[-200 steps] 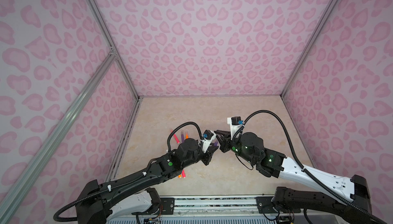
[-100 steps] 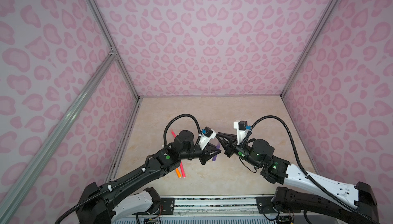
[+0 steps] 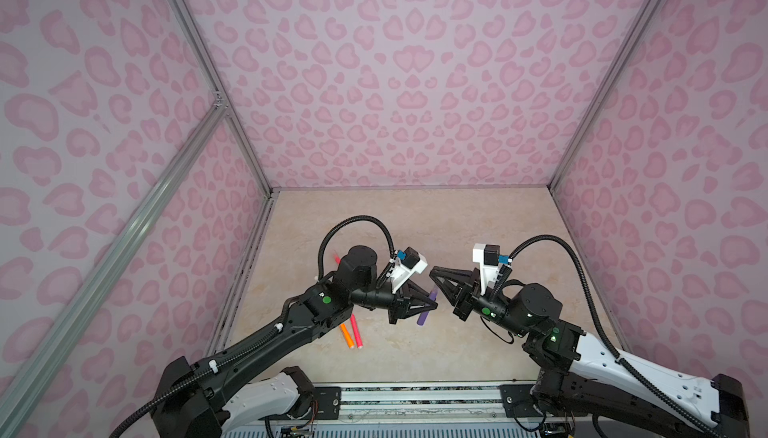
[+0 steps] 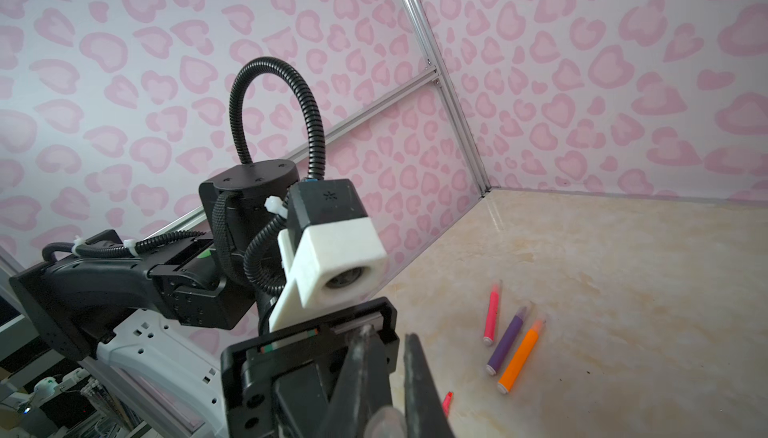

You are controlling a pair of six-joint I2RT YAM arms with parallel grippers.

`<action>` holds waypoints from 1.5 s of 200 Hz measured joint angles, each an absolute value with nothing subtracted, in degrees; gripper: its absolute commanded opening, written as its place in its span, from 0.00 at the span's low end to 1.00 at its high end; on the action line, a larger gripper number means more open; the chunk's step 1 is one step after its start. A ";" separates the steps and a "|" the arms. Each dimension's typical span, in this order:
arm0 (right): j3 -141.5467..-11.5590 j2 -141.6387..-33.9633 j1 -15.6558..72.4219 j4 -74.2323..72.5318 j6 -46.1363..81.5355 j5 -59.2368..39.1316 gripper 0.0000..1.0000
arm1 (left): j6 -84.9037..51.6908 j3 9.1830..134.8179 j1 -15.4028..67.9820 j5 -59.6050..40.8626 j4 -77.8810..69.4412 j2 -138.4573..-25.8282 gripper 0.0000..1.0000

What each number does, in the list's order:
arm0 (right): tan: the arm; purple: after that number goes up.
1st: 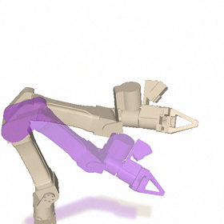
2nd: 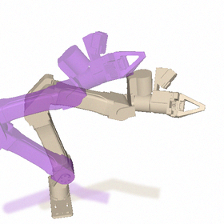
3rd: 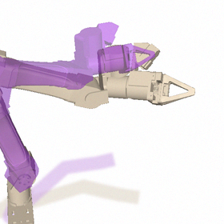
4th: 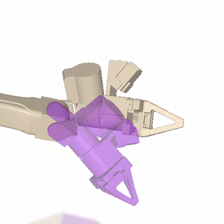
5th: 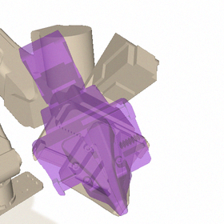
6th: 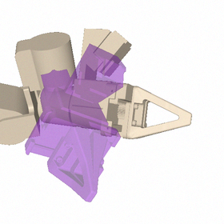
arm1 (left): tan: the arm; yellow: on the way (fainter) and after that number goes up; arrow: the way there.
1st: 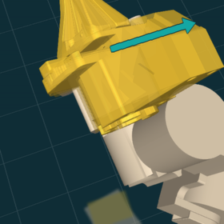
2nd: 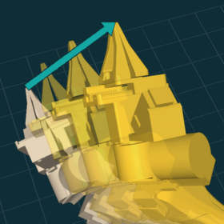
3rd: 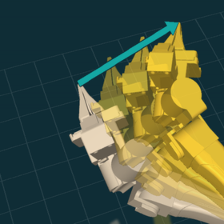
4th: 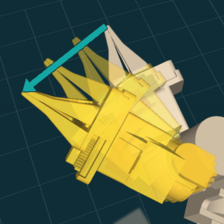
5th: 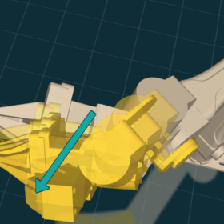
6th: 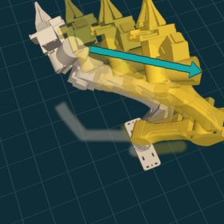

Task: Insert the pens into the pen caps
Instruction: 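Press the cap further onto the purple highlighter, then withdraw the right gripper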

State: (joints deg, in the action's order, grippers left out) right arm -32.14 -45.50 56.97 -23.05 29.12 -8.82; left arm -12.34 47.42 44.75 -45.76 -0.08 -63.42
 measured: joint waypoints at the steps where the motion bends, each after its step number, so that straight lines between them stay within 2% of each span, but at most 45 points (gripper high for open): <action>1: -32.10 -45.34 56.95 -22.98 29.08 -8.80 0.00 | -12.25 47.46 44.75 -45.76 -0.03 -63.44 0.04; 40: -33.67 -45.56 56.90 -21.19 28.97 -5.06 0.00 | -9.93 51.13 44.91 -42.96 2.55 -64.86 0.04; 193: -36.97 -53.12 63.29 -13.89 32.21 17.65 0.00 | 5.65 64.42 53.98 -5.04 25.61 -72.05 0.04; 273: -36.42 -53.01 62.94 -15.14 36.21 19.09 0.00 | 2.46 65.12 53.89 -5.52 26.04 -71.77 0.04; 300: -34.41 -51.57 62.83 -17.63 35.86 17.15 0.00 | -1.50 65.08 50.06 -16.25 26.44 -71.70 0.04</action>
State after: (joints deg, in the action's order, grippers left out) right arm -34.41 -51.57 62.83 -17.63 35.86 17.15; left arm -1.50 65.08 50.06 -16.25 26.44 -71.70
